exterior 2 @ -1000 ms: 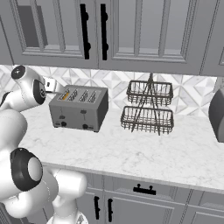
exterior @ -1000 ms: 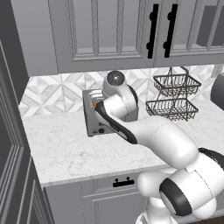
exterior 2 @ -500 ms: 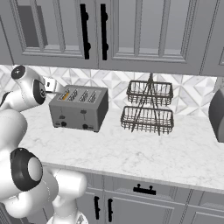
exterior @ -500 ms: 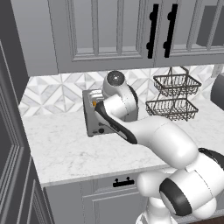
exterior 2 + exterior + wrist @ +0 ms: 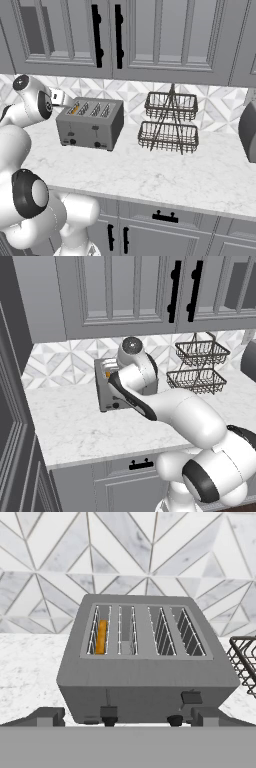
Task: Start the toaster. Once the lever pops up, take the bread to the plate on the dining counter.
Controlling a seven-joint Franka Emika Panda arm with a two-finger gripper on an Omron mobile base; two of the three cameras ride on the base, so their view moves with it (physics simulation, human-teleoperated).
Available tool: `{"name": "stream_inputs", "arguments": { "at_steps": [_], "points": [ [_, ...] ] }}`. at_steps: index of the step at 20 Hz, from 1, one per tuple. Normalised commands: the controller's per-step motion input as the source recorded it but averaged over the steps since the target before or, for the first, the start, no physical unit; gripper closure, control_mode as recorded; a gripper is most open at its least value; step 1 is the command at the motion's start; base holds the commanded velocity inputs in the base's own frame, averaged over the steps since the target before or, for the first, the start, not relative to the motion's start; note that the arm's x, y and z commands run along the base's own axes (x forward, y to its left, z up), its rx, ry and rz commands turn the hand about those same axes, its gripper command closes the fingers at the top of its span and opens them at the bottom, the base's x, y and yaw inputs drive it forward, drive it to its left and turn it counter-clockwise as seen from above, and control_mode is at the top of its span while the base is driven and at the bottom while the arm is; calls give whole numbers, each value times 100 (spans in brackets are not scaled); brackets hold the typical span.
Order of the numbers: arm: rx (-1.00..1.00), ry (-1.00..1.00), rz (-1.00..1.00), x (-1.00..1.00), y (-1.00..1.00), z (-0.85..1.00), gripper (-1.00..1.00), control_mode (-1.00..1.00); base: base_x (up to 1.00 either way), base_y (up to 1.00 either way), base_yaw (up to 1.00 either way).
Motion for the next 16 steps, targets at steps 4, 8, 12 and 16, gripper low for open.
{"name": "stream_inputs", "arguments": {
  "at_steps": [4,8,12,16],
  "points": [
    [0,0,0,0,0,0,-100,-100,0,0,0],
    [0,0,0,0,0,0,-100,-100,0,0,0],
    [0,0,0,0,0,0,-100,-100,0,0,0],
    [0,0,0,0,0,0,-100,-100,0,0,0]
  ]
}}
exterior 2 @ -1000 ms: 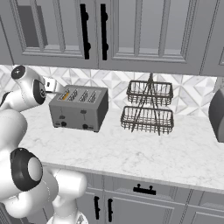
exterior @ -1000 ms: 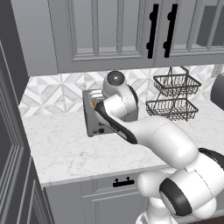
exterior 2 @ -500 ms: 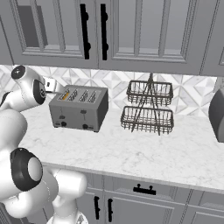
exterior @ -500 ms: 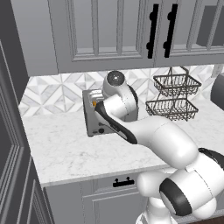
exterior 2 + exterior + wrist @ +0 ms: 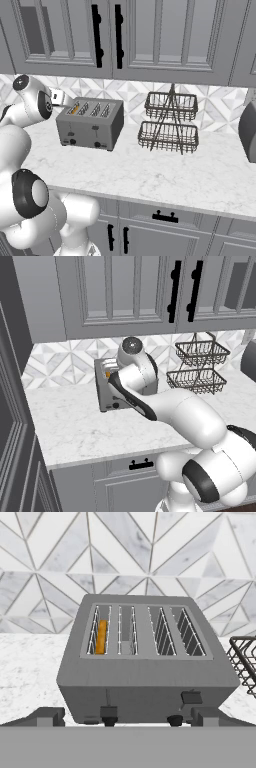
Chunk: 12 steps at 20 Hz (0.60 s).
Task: Start the toaster. Once the lever pops up, take the bread to the plate on the dining counter.
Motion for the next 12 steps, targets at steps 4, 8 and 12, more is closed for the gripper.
{"name": "stream_inputs", "arguments": {
  "at_steps": [4,8,12],
  "points": [
    [0,0,0,0,0,0,-100,-100,0,0,0],
    [0,0,0,0,0,0,-100,-100,0,0,0],
    [0,0,0,0,0,0,-100,-100,0,0,0]
  ]
}}
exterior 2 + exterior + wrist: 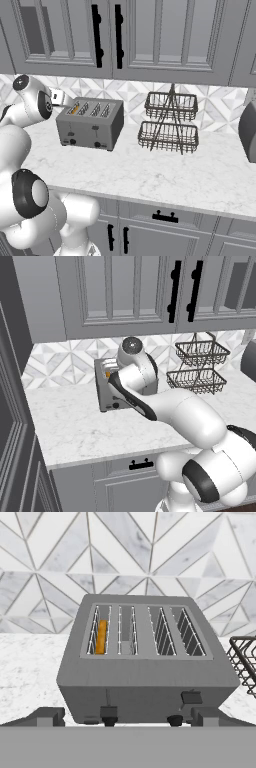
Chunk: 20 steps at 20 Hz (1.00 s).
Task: Start the toaster. Once the lever pops up, take the bread to the plate on the dining counter.
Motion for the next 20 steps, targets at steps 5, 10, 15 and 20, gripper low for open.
{"name": "stream_inputs", "arguments": {
  "at_steps": [5,10,15,20],
  "points": [
    [0,0,0,0,0,0,-100,-100,0,0,0],
    [0,0,0,0,0,0,-100,-100,0,0,0],
    [0,0,0,0,0,0,-100,-100,0,0,0],
    [0,0,0,0,0,0,-100,-100,0,0,0]
  ]
}}
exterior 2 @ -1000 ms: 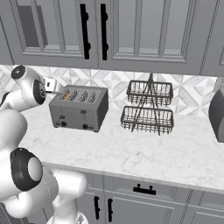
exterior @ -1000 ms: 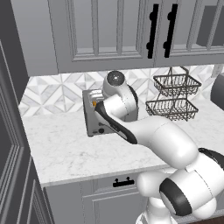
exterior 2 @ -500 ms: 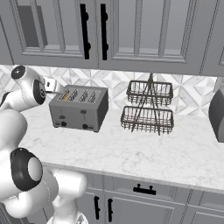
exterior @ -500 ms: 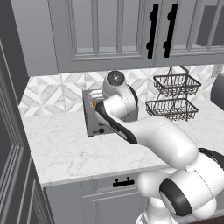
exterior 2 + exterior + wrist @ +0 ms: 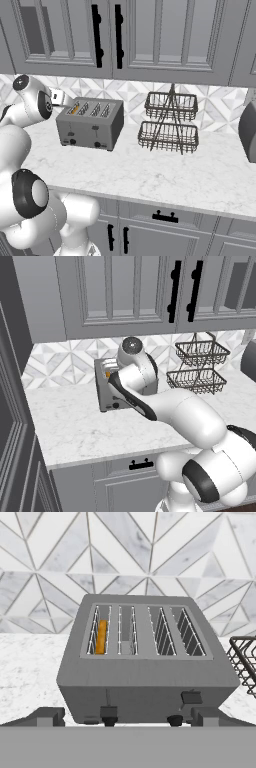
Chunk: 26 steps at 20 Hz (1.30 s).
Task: Start the toaster. Once the lever pops up, take the bread to the plate on the dining counter.
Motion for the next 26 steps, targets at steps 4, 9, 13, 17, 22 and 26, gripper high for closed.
{"name": "stream_inputs", "arguments": {
  "at_steps": [4,9,13,17,22,26],
  "points": [
    [0,0,0,0,0,0,-100,-100,0,0,0],
    [0,0,0,0,0,0,-100,-100,0,0,0],
    [0,0,0,0,0,0,-100,-100,0,0,0],
    [0,0,0,0,0,0,-100,-100,0,0,0],
    [0,0,0,0,0,0,-100,-100,0,0,0],
    [0,0,0,0,0,0,-100,-100,0,0,0]
  ]
}}
